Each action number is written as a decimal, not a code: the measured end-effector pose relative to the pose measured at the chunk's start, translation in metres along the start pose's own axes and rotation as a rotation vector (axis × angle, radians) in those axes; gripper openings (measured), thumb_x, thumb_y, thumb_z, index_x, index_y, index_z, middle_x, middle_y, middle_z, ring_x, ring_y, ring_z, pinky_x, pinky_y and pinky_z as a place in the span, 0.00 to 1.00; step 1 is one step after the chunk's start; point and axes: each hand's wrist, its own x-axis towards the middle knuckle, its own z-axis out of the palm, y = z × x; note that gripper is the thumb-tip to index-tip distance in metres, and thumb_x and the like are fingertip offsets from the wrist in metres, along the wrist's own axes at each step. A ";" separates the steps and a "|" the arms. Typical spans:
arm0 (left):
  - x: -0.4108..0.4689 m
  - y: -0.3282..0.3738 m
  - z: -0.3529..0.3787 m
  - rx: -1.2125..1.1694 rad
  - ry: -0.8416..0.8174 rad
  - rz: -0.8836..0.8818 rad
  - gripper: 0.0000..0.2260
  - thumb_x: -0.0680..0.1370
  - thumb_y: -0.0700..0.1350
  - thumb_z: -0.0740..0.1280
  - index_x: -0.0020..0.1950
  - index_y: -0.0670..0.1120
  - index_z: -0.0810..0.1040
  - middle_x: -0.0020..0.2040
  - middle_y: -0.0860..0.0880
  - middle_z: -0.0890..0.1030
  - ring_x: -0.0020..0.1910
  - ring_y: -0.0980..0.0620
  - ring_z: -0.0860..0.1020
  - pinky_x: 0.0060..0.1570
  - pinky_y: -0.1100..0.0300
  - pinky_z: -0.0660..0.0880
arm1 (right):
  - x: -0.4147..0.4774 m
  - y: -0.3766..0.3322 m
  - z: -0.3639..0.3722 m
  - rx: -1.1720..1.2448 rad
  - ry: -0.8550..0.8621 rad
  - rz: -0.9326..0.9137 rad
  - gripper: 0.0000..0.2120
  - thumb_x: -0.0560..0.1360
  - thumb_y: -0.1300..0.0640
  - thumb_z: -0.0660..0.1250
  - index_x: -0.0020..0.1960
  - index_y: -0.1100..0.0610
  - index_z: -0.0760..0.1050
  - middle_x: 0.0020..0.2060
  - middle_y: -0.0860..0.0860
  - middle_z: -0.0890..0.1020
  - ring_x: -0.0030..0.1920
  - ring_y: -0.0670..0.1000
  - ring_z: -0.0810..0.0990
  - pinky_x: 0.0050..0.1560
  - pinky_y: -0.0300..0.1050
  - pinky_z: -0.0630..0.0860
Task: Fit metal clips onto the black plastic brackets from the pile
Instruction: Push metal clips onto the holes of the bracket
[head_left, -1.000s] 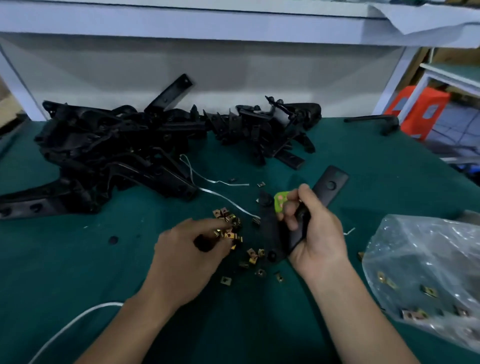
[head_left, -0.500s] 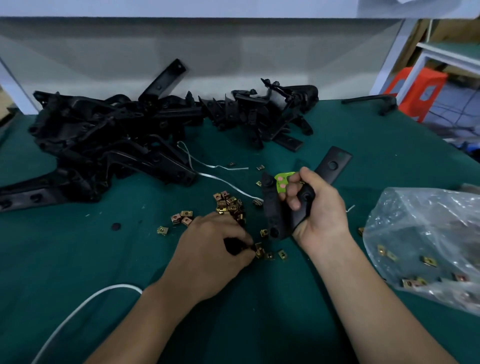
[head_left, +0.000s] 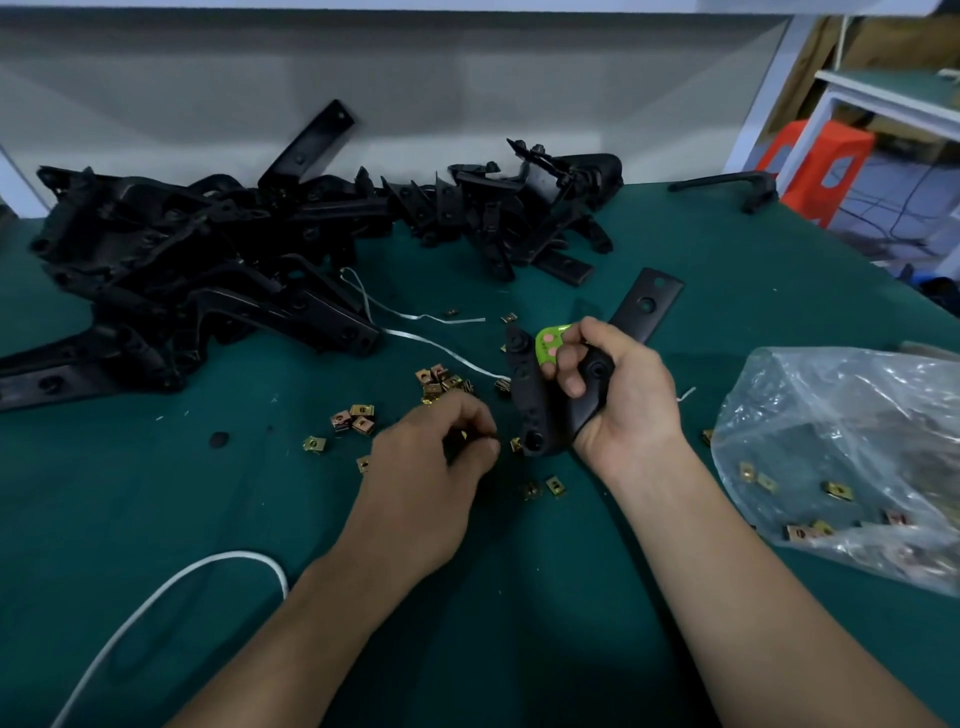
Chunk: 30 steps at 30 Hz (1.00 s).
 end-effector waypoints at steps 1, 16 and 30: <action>0.002 -0.001 -0.001 -0.024 0.012 -0.007 0.11 0.78 0.41 0.71 0.43 0.56 0.76 0.42 0.60 0.79 0.40 0.59 0.76 0.38 0.74 0.69 | 0.000 0.000 0.000 -0.009 0.002 0.001 0.15 0.78 0.60 0.64 0.33 0.61 0.77 0.24 0.56 0.68 0.30 0.55 0.65 0.35 0.43 0.78; 0.003 0.002 -0.011 0.039 -0.062 0.071 0.07 0.84 0.49 0.56 0.46 0.54 0.66 0.34 0.50 0.77 0.33 0.52 0.73 0.32 0.56 0.71 | -0.004 0.004 0.001 -0.037 0.001 0.000 0.13 0.79 0.60 0.64 0.36 0.61 0.77 0.26 0.56 0.68 0.24 0.51 0.65 0.36 0.43 0.79; 0.006 -0.003 -0.009 0.100 0.111 0.115 0.10 0.74 0.42 0.74 0.38 0.55 0.76 0.33 0.57 0.77 0.39 0.57 0.76 0.40 0.76 0.67 | -0.005 0.005 0.002 -0.072 0.008 -0.002 0.08 0.79 0.61 0.65 0.41 0.62 0.75 0.27 0.56 0.67 0.24 0.51 0.65 0.37 0.44 0.79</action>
